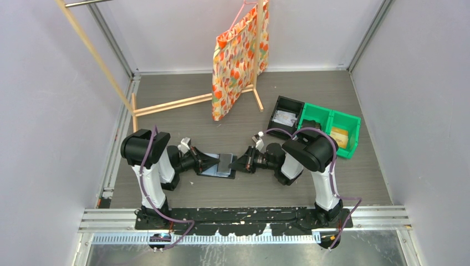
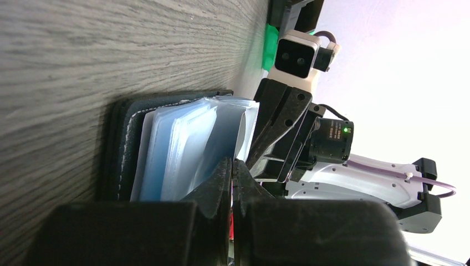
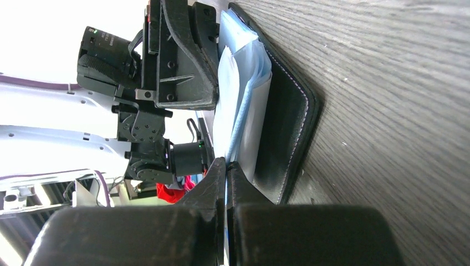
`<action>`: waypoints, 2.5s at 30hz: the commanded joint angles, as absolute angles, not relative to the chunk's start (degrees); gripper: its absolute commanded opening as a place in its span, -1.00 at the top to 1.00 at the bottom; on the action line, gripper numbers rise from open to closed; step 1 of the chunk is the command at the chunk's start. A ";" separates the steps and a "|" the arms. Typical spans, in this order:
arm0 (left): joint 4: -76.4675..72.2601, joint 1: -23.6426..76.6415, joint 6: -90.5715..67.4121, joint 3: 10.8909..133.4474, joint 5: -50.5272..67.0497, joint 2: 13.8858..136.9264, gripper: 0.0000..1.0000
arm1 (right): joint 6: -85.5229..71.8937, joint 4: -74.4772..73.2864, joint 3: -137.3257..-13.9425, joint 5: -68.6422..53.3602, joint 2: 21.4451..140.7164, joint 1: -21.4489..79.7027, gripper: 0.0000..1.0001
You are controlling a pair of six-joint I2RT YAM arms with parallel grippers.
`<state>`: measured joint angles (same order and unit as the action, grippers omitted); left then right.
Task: Take the credit cards out of the card holder
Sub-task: Remove the credit card from the card holder, then place the credit card in the storage box.
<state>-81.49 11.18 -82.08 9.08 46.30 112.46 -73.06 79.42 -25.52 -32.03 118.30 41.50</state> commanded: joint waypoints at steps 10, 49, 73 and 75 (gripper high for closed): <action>-81.98 8.76 -81.57 7.70 46.67 111.32 0.99 | -72.20 82.18 -23.91 -33.60 117.58 39.48 0.98; -74.71 3.69 -75.84 5.28 50.49 105.48 0.99 | -65.41 61.59 -16.20 -32.65 103.10 34.27 -0.05; -52.94 7.33 -73.91 7.64 48.65 78.21 0.99 | -79.15 66.83 -30.74 -36.24 103.06 38.23 -0.15; -45.51 7.34 -71.10 8.69 47.67 74.14 0.99 | -80.56 70.08 -31.09 -36.29 105.02 39.28 -0.15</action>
